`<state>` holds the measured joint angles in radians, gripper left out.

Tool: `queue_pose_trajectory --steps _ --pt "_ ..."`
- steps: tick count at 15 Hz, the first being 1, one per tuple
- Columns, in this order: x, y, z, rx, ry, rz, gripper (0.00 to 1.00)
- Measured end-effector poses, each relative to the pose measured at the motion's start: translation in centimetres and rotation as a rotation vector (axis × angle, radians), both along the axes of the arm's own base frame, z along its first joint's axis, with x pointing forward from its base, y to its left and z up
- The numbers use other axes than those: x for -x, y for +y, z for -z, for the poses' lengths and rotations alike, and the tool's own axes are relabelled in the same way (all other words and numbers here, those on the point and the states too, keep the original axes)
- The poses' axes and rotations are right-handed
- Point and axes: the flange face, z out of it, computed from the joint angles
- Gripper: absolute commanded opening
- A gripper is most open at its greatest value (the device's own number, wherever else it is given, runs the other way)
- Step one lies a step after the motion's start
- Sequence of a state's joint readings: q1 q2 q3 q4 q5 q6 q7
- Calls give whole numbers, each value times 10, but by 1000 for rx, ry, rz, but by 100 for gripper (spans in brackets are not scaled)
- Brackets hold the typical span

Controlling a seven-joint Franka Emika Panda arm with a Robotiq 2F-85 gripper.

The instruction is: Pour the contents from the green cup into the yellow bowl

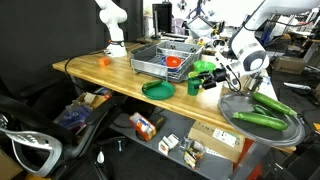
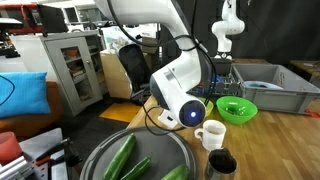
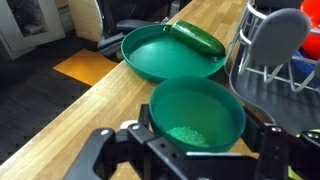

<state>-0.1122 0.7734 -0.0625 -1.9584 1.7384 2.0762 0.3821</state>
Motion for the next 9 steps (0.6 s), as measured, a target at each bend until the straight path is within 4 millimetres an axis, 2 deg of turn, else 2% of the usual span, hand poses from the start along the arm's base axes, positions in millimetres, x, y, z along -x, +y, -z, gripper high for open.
queue_pose_trajectory --steps 9 --pt "-4 -9 -6 33 -14 -37 53"
